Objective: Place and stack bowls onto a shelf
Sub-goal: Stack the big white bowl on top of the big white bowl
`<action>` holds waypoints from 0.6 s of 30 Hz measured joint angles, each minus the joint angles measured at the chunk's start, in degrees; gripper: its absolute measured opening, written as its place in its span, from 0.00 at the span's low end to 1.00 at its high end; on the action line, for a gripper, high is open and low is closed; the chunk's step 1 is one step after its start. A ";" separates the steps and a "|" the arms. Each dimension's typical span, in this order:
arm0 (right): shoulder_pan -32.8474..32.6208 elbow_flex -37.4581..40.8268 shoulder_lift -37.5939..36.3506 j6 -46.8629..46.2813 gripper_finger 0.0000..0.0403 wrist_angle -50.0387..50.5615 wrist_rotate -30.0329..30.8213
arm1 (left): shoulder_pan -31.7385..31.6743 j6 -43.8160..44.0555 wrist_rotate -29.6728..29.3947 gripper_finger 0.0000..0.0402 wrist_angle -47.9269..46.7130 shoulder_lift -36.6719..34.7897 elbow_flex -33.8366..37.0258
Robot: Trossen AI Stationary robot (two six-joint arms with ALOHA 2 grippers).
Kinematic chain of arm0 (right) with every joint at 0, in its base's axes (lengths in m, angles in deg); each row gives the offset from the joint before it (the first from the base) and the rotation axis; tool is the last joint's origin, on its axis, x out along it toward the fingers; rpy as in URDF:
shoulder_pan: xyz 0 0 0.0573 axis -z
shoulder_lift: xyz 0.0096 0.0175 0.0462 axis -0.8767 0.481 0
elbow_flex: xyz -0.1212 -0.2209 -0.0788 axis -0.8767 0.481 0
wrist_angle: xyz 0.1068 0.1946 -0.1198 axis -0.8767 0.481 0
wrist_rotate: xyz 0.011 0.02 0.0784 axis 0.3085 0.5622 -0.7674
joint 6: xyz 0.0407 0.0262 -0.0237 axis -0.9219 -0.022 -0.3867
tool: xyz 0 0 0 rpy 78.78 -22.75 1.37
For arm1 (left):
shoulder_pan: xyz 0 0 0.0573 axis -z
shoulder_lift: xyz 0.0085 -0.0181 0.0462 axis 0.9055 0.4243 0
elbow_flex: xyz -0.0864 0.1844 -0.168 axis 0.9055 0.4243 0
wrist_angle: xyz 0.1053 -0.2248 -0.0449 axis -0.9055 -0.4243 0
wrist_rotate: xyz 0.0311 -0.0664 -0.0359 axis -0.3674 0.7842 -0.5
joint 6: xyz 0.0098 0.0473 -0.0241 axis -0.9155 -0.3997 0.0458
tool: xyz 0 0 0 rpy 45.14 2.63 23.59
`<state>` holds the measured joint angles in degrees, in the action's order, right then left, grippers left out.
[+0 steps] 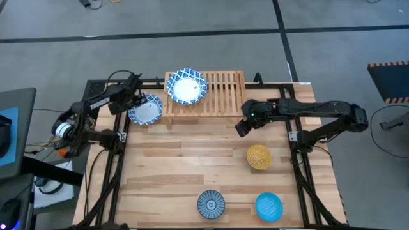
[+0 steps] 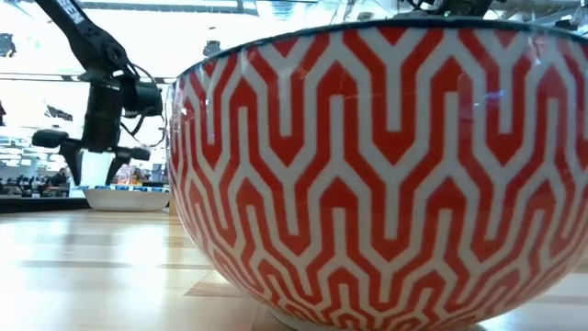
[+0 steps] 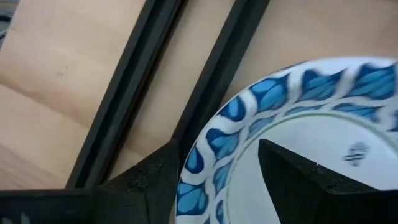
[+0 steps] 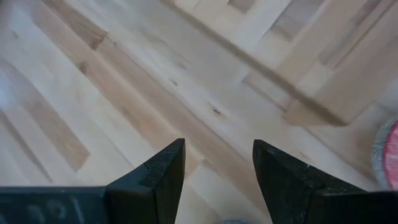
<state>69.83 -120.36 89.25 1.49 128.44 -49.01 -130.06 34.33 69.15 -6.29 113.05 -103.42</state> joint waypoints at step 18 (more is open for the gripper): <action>6.68 0.00 0.00 6.94 0.53 -0.18 -1.21 | -0.28 -0.01 3.87 0.25 -1.20 6.60 0.06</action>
<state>76.51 -120.36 89.25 8.43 128.26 -50.22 -130.33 34.32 73.02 -7.49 119.65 -103.36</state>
